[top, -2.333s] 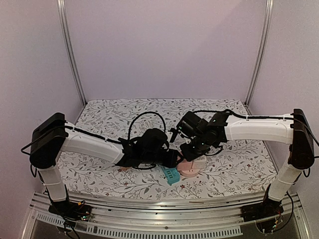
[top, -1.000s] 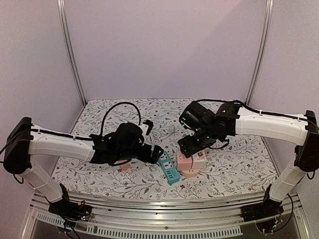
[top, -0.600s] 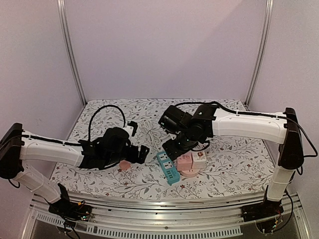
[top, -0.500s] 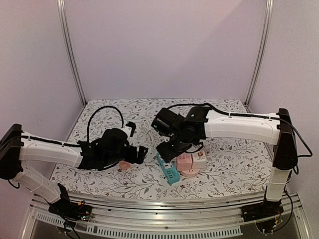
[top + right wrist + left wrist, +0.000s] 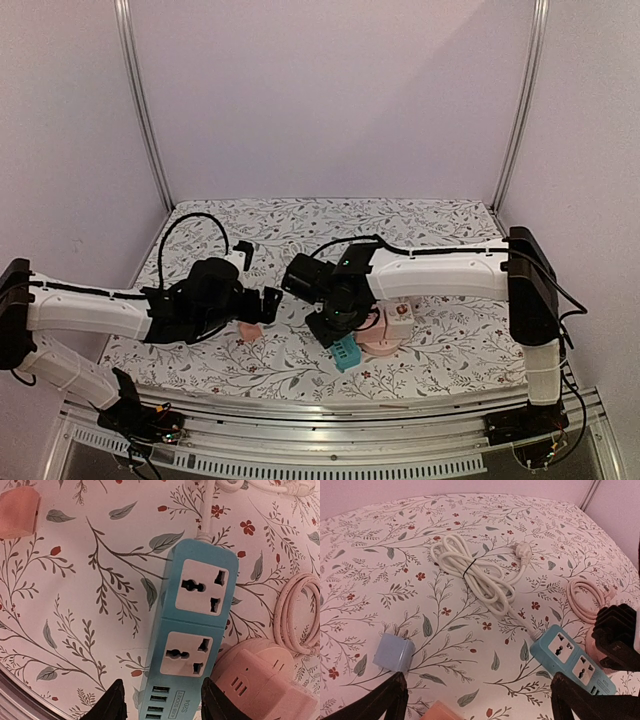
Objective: Insert the plug
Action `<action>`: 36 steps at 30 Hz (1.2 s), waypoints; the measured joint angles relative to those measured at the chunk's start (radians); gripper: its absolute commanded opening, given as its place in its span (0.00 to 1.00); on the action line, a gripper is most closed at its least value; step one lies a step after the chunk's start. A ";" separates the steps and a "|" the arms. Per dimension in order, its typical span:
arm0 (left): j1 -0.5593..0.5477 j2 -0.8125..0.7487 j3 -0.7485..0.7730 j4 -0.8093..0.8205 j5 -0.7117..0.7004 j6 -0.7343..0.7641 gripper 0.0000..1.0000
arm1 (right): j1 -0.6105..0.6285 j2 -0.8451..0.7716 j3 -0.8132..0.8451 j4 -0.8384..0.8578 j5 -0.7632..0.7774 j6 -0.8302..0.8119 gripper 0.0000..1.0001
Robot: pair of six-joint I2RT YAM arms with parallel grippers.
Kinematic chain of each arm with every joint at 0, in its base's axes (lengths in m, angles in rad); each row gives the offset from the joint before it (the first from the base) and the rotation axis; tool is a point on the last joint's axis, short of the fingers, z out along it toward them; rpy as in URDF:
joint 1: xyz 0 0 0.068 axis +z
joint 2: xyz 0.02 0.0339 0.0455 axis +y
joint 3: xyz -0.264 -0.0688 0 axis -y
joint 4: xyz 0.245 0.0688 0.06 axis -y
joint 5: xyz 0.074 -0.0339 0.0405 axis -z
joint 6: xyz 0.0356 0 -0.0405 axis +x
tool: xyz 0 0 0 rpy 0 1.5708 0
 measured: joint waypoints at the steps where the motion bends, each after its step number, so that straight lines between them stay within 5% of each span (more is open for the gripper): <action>1: 0.000 0.000 -0.001 0.003 0.000 -0.002 0.99 | -0.003 0.000 -0.004 -0.002 0.008 0.008 0.50; 17: 0.011 0.002 -0.002 0.017 -0.013 -0.010 0.98 | -0.111 -0.055 -0.164 -0.001 0.105 0.074 0.51; 36: 0.258 0.039 -0.048 0.003 0.020 -0.024 0.96 | -0.226 -0.217 -0.394 0.012 0.122 0.066 0.52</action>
